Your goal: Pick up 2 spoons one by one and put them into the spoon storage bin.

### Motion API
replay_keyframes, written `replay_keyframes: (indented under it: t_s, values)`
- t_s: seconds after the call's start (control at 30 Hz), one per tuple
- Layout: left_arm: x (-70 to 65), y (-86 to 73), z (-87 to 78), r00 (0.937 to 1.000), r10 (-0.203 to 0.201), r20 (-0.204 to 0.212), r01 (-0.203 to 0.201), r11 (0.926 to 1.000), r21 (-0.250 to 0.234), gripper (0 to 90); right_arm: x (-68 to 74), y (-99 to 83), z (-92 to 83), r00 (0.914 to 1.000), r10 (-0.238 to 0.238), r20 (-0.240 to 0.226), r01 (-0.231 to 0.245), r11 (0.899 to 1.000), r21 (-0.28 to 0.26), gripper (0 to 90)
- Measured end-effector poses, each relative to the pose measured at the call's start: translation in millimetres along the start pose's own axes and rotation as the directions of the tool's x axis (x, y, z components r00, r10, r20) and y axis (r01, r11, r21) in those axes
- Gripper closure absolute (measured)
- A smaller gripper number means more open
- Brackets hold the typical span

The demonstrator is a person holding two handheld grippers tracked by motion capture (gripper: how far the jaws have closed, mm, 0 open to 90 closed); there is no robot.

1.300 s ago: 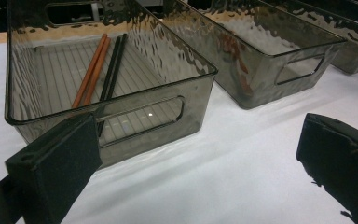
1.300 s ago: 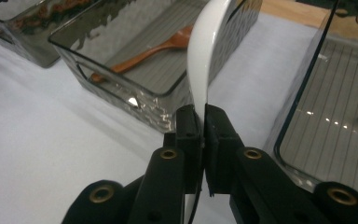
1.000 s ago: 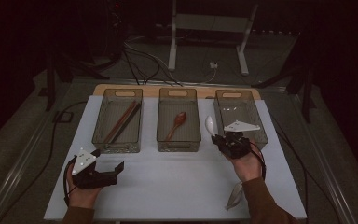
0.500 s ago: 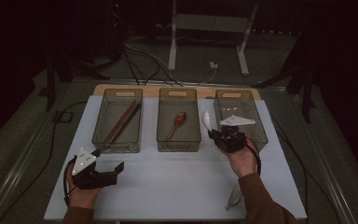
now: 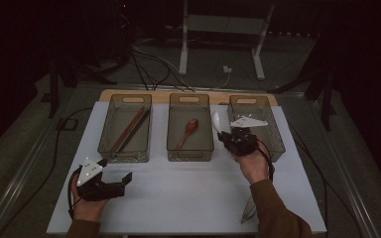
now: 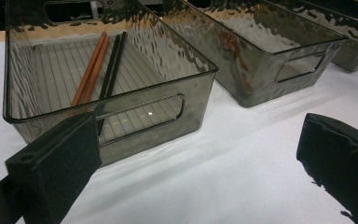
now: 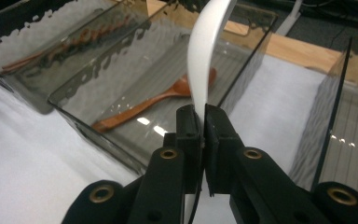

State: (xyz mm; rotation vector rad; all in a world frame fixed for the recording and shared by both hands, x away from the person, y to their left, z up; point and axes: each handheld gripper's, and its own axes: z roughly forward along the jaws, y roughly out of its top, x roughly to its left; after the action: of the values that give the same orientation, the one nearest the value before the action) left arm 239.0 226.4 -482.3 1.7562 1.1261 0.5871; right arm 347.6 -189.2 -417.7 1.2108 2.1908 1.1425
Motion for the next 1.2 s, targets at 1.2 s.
replay_keyframes:
  t_s: [1.2]
  values:
    - [0.7,-0.5,-0.6,1.0000,0.003,0.001,-0.003,1.0000,0.002,0.7,5.5,15.6,44.7,0.9999,0.015,0.001,-0.015,1.000,0.014,85.9]
